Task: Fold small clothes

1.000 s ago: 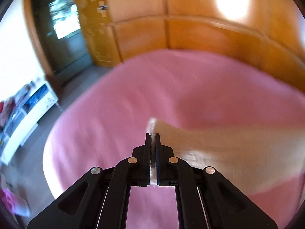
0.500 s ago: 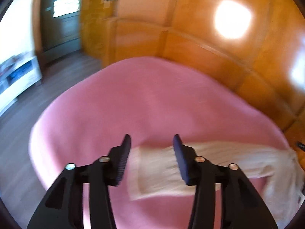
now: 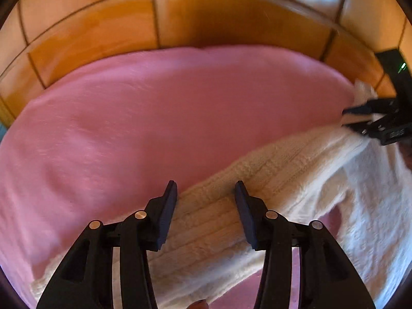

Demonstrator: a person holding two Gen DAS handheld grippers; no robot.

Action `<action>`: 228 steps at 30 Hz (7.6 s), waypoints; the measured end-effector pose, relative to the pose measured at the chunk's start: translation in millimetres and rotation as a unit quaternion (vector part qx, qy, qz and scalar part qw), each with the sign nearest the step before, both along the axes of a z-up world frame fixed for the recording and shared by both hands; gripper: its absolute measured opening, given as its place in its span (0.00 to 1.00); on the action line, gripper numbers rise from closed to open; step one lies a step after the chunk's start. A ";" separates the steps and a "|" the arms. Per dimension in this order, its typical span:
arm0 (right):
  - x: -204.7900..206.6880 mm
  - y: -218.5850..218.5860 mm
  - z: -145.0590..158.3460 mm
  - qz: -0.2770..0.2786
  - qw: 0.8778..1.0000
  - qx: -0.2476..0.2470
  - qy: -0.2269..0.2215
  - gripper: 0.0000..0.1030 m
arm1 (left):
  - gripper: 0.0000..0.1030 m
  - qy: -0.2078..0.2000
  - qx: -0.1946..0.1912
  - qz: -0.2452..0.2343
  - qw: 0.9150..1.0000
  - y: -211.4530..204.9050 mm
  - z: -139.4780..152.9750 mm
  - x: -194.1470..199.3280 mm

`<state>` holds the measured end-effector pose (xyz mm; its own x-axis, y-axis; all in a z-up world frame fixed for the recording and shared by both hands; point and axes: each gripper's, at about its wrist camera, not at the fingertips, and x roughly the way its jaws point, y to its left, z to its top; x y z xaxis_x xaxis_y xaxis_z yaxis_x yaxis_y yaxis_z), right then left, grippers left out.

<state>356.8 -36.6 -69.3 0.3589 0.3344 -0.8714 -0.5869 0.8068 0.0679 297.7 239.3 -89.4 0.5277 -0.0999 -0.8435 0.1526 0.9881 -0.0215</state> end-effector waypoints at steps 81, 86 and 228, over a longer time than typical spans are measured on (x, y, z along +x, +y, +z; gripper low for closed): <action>-398.8 -339.1 -37.9 -0.410 0.896 0.110 -0.129 0.56 | 0.24 0.011 -0.150 0.033 0.988 -85.6 42.7 -261.6; -356.2 -408.0 -31.3 -0.485 0.850 -0.031 -0.203 0.49 | 0.25 0.011 -0.177 -0.020 0.984 -136.7 56.2 -224.2; -156.5 -296.9 -33.2 -0.404 0.897 0.148 -0.102 0.89 | 0.22 -0.006 -0.154 0.030 0.988 -179.6 -1.1 -33.4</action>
<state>200.3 -333.5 -102.5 0.7306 0.0998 -0.6754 0.1560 0.9387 0.3076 264.3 59.7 -90.5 0.5509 -0.3186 -0.7713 0.0955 0.9423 -0.3210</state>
